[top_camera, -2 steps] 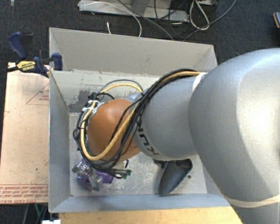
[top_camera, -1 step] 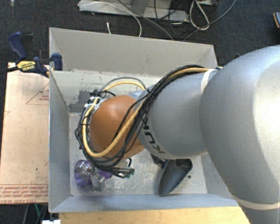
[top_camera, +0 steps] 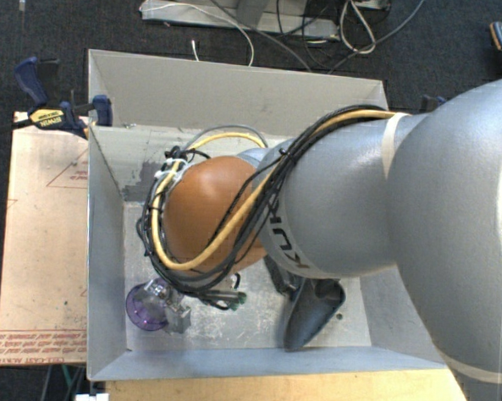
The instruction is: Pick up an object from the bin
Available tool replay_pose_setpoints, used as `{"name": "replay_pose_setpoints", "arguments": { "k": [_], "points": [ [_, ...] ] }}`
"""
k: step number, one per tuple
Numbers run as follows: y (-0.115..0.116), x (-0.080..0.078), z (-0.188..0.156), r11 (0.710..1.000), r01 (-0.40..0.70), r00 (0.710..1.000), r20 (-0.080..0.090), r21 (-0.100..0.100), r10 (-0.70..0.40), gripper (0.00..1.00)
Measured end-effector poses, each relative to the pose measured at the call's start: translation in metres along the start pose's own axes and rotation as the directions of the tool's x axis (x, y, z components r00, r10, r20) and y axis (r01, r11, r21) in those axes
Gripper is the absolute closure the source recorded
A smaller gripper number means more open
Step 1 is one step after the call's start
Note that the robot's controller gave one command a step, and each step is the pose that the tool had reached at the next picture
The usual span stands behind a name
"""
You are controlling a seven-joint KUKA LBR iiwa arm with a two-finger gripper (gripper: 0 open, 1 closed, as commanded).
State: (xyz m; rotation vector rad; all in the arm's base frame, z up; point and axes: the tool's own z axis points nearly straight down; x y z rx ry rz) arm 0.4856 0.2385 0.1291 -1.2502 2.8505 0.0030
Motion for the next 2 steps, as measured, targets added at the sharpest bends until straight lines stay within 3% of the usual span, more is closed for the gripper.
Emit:
{"name": "replay_pose_setpoints", "arguments": {
  "k": [2],
  "points": [
    [0.000,-0.001,-0.028,1.000,-0.003,1.000,0.002,-0.001,0.003,1.00]
  ]
}}
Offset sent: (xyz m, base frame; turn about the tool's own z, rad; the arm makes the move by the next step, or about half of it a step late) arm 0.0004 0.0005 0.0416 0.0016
